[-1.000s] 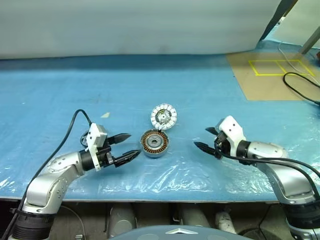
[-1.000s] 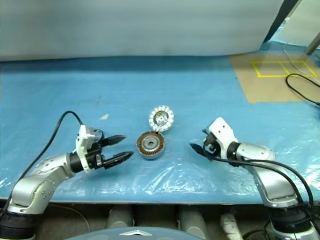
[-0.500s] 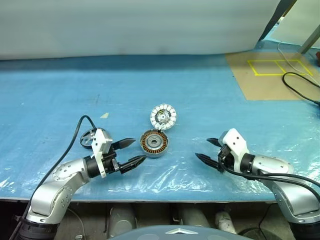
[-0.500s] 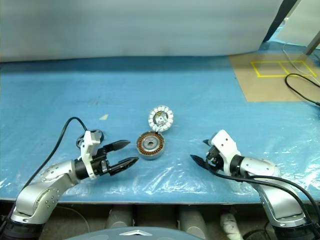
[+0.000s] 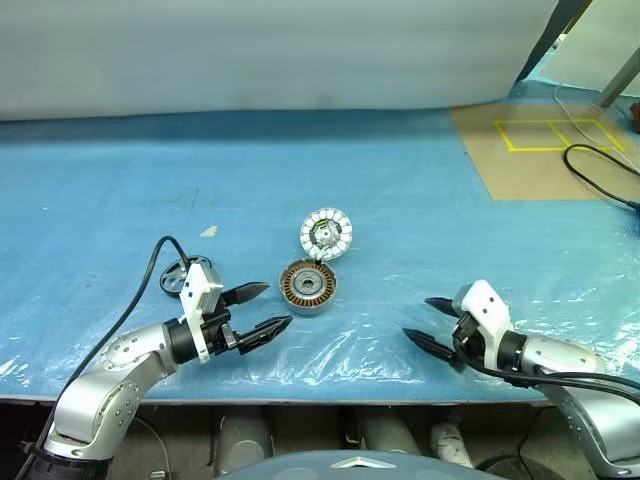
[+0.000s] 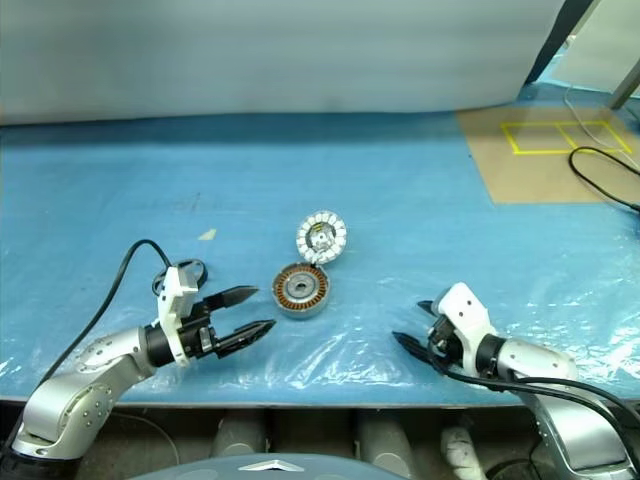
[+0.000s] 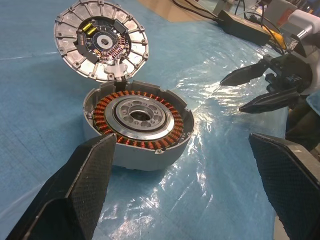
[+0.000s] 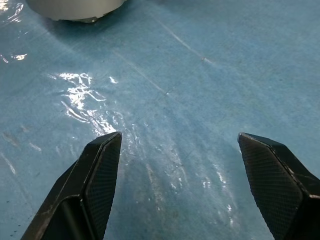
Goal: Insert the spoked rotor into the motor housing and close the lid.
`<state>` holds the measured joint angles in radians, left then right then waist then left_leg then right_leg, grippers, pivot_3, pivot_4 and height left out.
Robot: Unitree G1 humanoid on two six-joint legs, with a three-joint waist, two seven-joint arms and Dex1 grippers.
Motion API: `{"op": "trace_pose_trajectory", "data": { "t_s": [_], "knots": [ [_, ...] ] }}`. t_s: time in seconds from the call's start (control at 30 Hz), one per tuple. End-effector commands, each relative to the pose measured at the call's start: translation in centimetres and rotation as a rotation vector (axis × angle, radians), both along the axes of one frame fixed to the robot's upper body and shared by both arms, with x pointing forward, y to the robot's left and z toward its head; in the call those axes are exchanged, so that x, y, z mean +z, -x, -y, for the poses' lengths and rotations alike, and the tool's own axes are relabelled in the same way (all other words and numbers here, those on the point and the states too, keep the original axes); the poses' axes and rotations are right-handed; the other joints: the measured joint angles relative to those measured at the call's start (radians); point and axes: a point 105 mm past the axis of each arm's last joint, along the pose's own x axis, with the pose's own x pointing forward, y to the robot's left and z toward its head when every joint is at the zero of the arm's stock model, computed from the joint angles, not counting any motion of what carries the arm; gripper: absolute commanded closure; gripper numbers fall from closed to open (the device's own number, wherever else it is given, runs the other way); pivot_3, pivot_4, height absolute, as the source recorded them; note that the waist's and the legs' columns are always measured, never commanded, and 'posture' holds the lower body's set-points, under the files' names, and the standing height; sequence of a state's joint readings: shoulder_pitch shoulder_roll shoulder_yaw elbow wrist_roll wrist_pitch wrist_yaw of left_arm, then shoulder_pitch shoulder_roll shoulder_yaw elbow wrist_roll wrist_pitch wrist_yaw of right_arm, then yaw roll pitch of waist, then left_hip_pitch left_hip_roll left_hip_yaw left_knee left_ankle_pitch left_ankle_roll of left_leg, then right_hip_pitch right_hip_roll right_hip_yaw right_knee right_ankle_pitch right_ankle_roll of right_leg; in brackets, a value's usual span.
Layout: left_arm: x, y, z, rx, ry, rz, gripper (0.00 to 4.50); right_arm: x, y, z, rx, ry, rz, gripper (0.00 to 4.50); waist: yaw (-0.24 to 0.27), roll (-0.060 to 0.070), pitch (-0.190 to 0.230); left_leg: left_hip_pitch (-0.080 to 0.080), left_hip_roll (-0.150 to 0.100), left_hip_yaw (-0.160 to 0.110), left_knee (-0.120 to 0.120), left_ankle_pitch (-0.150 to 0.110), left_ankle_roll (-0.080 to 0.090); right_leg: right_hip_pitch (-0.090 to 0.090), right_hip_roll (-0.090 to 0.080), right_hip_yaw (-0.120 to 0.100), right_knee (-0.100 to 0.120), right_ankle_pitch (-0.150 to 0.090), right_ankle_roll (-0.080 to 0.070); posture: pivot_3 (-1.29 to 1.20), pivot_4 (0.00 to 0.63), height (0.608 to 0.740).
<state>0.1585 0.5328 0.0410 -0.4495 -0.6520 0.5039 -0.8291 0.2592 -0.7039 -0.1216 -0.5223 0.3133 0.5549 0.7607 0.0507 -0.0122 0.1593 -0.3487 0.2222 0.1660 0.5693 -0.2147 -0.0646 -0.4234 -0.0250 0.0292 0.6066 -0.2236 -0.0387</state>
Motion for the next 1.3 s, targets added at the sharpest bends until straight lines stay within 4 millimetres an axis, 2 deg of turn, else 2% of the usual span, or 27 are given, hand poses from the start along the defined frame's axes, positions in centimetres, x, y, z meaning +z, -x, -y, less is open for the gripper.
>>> {"op": "trace_pose_trajectory", "data": {
  "t_s": [0.03, 0.23, 0.4, 0.5, 0.6, 0.77, 0.9, 1.0, 1.17, 1.3],
  "knots": [
    [1.1, 0.5, 0.4, -0.012, 0.02, 0.035, 0.0, 1.9, 0.0, -0.4, 0.021, -0.009, 0.063, 0.61, 0.0, 0.0, 0.0, 0.0, 0.0, 0.0, 0.0, 0.0, 0.0, 0.0, 0.0, 0.0, 0.0, 0.0, 0.0, 0.0, 0.15, 0.74],
    [1.3, 1.0, 0.6, -0.012, 0.032, 0.027, 0.0, 3.0, 0.7, -1.1, 0.041, 0.0, 0.071, 0.61, 0.001, 0.0, 0.0, 0.0, 0.0, 0.0, 0.0, 0.0, 0.0, 0.0, 0.0, 0.0, 0.0, 0.0, 0.0, 0.0, 0.15, 0.74],
    [1.6, 1.2, 0.3, 0.008, 0.03, 0.033, 0.0, 5.1, -0.4, -1.0, -0.018, -0.027, 0.091, 0.61, -0.001, 0.0, 0.0, 0.0, 0.0, 0.0, 0.0, 0.0, 0.0, 0.0, 0.0, 0.0, 0.0, 0.0, 0.001, 0.0, 0.15, 0.74],
    [1.9, 1.1, -0.3, 0.04, 0.027, 0.037, 0.0, 5.5, -1.2, -0.5, -0.097, -0.042, 0.084, 0.61, 0.0, 0.0, 0.0, 0.001, 0.0, 0.0, 0.0, 0.0, 0.0, 0.001, 0.0, 0.0, 0.0, 0.0, 0.001, 0.0, 0.15, 0.74],
    [1.8, 1.3, -0.7, 0.056, 0.016, 0.033, 0.0, 5.6, -1.1, -1.0, -0.099, -0.037, 0.072, 0.61, 0.0, 0.0, 0.0, 0.002, -0.001, 0.0, 0.0, 0.001, -0.002, 0.001, 0.0, 0.0, 0.0, -0.001, 0.002, 0.0, 0.15, 0.74],
    [1.8, 1.0, -1.4, 0.099, 0.0, 0.04, 0.0, 6.5, -1.1, -3.8, -0.003, -0.081, 0.072, 0.61, 0.0, 0.0, 0.0, 0.002, -0.001, -0.001, -0.001, 0.002, -0.003, 0.0, 0.0, 0.0, 0.0, -0.001, 0.002, 0.0, 0.15, 0.74],
    [2.1, 0.0, -2.2, 0.134, -0.007, 0.062, 0.0, 7.9, -1.5, -7.2, 0.208, -0.124, 0.059, 0.61, -0.008, 0.001, 0.0, 0.004, -0.001, -0.001, 0.0, 0.002, -0.003, 0.001, 0.0, 0.0, 0.002, -0.001, 0.002, 0.0, 0.15, 0.74],
    [2.3, -0.6, -2.3, 0.13, -0.016, 0.083, 0.0, 8.5, -1.6, -9.4, 0.392, -0.062, 0.079, 0.61, -0.005, 0.001, 0.0, 0.006, 0.0, -0.001, 0.001, 0.002, -0.003, 0.002, 0.0, 0.0, 0.003, -0.001, 0.002, 0.0, 0.15, 0.74],
    [2.4, -1.8, -2.1, 0.14, -0.01, 0.112, 0.0, 8.6, -3.2, -12.2, 0.585, 0.039, 0.11, 0.61, -0.003, 0.001, -0.001, 0.004, -0.001, -0.001, 0.002, 0.002, -0.004, 0.002, 0.0, 0.0, 0.003, 0.004, -0.005, 0.0, 0.15, 0.74],
    [2.1, -2.0, -2.0, 0.136, -0.015, 0.123, 0.0, 7.7, -4.0, -13.6, 0.686, 0.156, 0.075, 0.61, -0.005, 0.001, -0.001, 0.003, 0.0, -0.002, 0.002, 0.002, -0.004, 0.002, 0.0, -0.001, 0.003, 0.004, -0.006, 0.0, 0.15, 0.74]
  ]
}}
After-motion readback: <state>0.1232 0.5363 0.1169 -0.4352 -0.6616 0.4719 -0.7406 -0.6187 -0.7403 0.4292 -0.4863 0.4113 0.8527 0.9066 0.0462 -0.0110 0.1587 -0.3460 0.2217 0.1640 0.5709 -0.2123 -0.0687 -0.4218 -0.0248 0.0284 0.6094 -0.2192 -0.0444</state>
